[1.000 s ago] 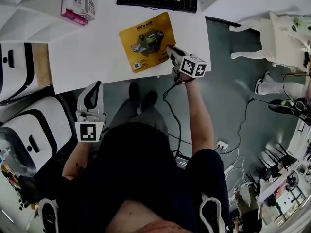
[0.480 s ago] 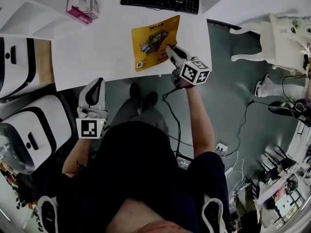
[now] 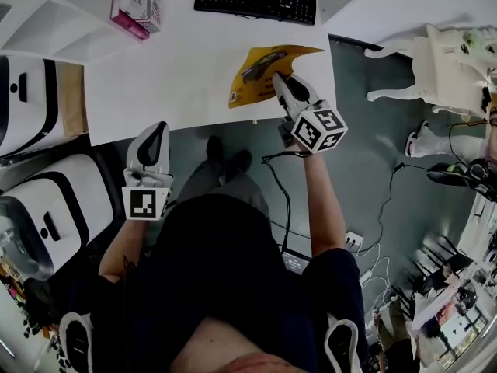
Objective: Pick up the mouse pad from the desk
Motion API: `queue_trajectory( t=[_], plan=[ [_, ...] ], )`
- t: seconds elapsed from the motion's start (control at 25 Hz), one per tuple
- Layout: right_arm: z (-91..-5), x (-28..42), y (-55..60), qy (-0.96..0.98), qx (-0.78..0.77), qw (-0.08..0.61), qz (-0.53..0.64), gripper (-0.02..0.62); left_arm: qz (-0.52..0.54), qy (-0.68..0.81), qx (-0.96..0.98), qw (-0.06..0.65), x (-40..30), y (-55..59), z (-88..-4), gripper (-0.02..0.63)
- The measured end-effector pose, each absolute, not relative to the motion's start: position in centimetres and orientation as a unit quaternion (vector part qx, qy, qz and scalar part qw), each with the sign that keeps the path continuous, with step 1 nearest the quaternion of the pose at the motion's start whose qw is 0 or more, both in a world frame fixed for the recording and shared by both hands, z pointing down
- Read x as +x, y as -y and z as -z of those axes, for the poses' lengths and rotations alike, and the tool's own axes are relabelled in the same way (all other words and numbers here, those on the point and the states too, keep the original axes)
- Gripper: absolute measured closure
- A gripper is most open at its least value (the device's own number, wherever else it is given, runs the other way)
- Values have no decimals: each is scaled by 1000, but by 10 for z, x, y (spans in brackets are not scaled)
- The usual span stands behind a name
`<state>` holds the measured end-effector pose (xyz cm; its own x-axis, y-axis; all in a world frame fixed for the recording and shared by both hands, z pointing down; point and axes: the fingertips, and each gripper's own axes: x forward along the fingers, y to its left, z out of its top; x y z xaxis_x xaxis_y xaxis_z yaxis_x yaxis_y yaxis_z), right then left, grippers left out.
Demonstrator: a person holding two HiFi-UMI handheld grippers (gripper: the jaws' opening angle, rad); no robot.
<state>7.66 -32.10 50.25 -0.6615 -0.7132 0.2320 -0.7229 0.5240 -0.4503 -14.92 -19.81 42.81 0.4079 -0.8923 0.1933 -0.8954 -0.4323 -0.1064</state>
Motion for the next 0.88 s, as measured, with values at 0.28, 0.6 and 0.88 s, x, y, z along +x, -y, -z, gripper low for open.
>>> queue_trajectory(
  t=[0.28,0.6,0.88],
  plan=[
    [-448,106,294,879,433,30,-198,578,-108,535,838,6,-129,181,-403,606],
    [-408,119,277,873,471,68,-104,578,-101,534,840,-2,-129,184,-399,606],
    [-381,133,252,864,495,68,-55,578,-93,529,843,-16,-122,182,-386,606]
  ],
)
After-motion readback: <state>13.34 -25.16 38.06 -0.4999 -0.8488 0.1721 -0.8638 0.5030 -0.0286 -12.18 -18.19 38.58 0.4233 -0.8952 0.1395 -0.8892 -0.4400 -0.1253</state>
